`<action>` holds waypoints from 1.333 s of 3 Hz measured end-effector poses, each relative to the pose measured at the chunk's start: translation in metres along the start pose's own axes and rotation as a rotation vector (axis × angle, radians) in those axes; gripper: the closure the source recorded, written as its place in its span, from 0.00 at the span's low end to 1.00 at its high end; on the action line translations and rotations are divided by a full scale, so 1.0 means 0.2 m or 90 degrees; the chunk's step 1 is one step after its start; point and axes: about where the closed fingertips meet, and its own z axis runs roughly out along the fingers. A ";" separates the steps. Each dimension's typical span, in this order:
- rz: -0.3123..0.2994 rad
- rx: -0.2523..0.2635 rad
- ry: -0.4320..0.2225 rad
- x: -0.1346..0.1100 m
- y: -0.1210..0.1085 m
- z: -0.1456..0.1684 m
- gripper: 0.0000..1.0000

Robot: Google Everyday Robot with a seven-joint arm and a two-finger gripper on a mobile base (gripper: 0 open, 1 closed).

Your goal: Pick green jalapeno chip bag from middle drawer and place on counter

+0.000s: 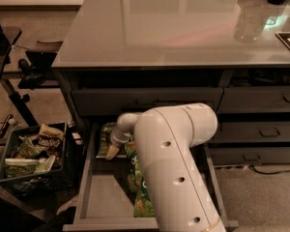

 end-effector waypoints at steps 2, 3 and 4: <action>0.002 -0.005 0.000 0.01 0.00 0.02 0.60; 0.002 -0.005 0.000 0.01 0.00 0.02 0.83; 0.002 -0.005 0.000 -0.01 -0.01 -0.01 1.00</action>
Offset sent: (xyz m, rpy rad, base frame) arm 0.0008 0.0001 -0.0031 0.0010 0.0069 0.0013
